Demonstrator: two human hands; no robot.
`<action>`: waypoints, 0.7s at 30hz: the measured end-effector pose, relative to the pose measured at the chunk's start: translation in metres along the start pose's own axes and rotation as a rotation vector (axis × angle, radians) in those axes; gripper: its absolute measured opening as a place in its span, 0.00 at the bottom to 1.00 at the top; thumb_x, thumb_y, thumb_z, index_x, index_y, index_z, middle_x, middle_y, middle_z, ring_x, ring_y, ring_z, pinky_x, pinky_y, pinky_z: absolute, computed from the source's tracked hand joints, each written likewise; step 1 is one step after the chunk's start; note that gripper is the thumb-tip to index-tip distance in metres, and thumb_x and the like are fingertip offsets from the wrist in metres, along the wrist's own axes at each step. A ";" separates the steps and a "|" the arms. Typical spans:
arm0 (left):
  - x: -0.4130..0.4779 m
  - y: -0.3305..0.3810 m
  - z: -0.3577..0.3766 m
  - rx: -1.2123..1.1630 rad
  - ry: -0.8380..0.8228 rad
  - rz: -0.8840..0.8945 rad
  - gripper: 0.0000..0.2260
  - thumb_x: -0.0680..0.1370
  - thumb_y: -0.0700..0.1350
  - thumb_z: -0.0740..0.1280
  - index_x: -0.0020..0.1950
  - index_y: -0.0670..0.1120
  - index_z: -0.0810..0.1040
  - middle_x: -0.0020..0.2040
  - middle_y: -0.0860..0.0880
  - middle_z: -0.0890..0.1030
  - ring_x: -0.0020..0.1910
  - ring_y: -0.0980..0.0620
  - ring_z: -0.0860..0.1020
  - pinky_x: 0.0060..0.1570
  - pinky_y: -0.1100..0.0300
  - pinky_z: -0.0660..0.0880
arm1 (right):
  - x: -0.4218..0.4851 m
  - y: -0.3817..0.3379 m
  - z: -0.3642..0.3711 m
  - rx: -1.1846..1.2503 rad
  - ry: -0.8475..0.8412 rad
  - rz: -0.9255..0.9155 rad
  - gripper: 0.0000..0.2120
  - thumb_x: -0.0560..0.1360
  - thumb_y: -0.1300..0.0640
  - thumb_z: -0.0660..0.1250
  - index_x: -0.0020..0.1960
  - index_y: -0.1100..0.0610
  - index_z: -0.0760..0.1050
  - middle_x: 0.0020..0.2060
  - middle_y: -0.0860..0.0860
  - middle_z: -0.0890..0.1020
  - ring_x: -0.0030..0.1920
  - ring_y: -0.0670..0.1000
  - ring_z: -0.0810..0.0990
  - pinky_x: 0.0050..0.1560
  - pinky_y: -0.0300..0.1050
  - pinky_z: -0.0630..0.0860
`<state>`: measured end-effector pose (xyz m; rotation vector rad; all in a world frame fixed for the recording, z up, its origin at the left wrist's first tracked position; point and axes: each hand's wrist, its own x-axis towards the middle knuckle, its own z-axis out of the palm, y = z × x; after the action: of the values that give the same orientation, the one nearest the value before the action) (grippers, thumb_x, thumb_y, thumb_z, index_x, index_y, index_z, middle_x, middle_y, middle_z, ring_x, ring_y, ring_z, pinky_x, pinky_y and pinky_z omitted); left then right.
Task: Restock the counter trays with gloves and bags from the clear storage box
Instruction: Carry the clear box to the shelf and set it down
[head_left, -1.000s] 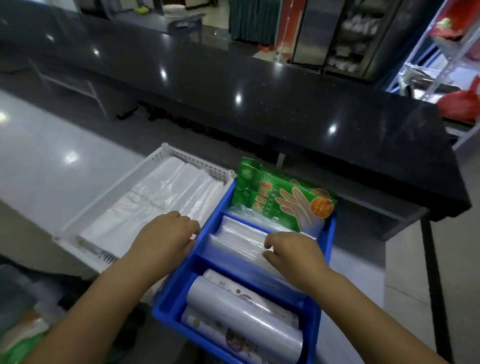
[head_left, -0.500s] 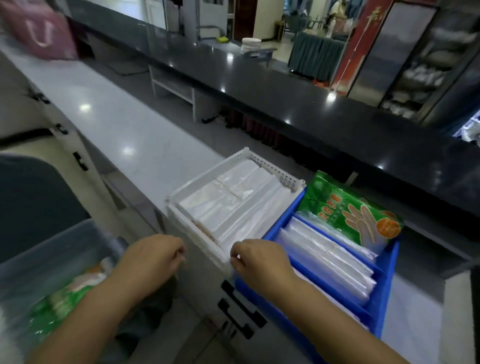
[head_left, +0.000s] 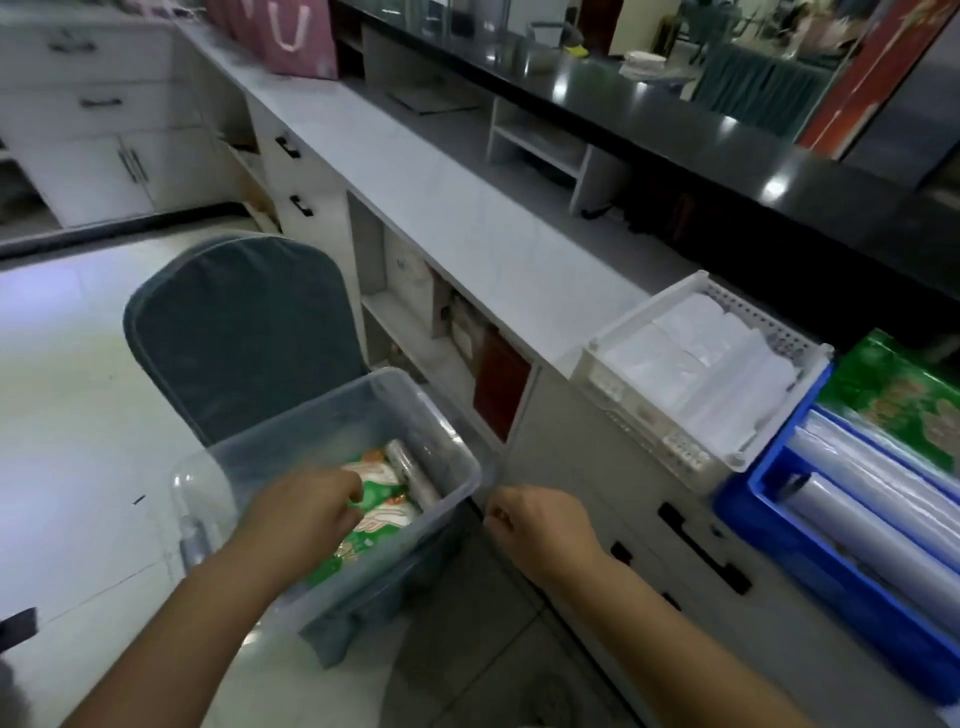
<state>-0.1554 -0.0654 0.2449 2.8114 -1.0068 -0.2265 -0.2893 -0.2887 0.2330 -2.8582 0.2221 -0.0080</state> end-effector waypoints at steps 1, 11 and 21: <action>-0.003 -0.016 0.000 -0.004 -0.003 -0.023 0.09 0.75 0.52 0.64 0.53 0.55 0.77 0.53 0.51 0.81 0.53 0.49 0.77 0.43 0.59 0.71 | 0.005 -0.007 0.005 0.004 -0.014 0.013 0.09 0.75 0.51 0.59 0.41 0.53 0.75 0.37 0.50 0.81 0.36 0.52 0.78 0.33 0.43 0.70; 0.008 -0.124 0.024 -0.036 -0.071 -0.126 0.07 0.75 0.48 0.63 0.51 0.53 0.78 0.49 0.51 0.82 0.47 0.51 0.79 0.38 0.60 0.69 | 0.075 -0.032 0.065 0.012 -0.146 0.069 0.08 0.75 0.51 0.61 0.39 0.50 0.73 0.35 0.49 0.79 0.36 0.51 0.77 0.33 0.42 0.67; 0.063 -0.220 0.039 -0.004 -0.195 -0.265 0.10 0.77 0.49 0.61 0.56 0.52 0.77 0.51 0.51 0.82 0.48 0.50 0.78 0.42 0.60 0.72 | 0.180 -0.046 0.119 0.026 -0.400 0.134 0.11 0.77 0.53 0.59 0.49 0.57 0.77 0.47 0.54 0.83 0.47 0.54 0.80 0.42 0.47 0.73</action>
<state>0.0213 0.0590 0.1594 2.9573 -0.6595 -0.5408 -0.1014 -0.2399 0.1279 -2.7379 0.3242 0.5748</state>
